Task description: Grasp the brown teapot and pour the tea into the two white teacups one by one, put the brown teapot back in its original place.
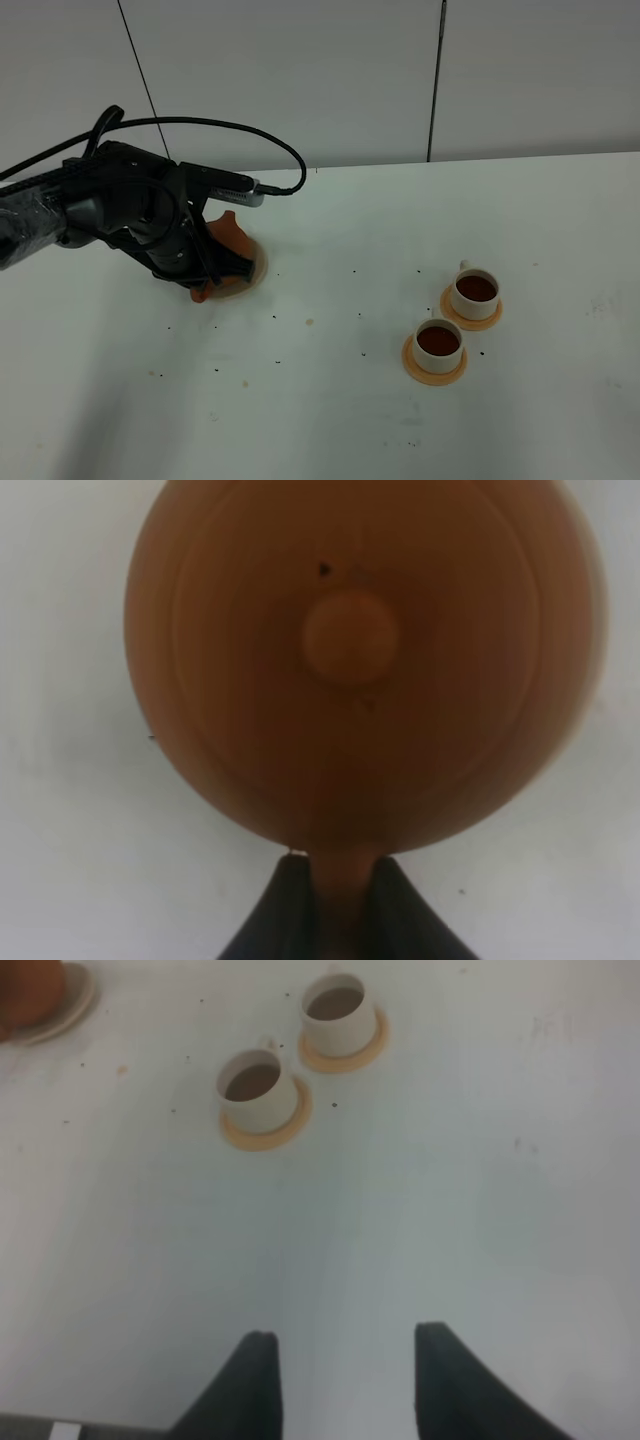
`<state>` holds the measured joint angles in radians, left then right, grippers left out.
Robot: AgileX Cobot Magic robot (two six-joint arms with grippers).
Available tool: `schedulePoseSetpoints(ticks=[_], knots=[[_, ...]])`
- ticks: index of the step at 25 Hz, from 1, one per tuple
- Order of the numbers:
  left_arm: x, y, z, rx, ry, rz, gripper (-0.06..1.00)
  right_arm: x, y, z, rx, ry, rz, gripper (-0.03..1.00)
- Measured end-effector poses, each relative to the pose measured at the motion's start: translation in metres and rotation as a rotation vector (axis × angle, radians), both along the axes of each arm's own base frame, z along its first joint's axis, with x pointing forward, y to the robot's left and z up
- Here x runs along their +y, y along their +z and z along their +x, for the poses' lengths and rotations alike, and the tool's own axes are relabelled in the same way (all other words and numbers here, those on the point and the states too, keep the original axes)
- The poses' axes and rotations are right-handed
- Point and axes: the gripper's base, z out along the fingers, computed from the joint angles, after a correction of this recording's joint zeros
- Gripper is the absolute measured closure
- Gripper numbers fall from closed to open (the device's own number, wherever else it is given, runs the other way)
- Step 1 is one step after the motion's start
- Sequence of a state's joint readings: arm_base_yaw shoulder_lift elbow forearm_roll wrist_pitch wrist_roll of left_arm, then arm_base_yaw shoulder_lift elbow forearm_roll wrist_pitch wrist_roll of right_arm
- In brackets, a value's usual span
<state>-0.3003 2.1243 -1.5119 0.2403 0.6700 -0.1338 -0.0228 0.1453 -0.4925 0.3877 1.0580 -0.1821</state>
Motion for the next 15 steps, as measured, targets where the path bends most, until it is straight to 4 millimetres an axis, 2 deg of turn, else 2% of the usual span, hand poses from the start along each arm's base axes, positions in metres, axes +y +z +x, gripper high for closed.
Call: schedulePoseSetpoints(ticks=[15], knots=[[-0.0001,-0.0013,-0.0001,0.005,-0.008,0.003,0.78,0.0,0.0,0.0,0.0,0.0,0.0,0.66]])
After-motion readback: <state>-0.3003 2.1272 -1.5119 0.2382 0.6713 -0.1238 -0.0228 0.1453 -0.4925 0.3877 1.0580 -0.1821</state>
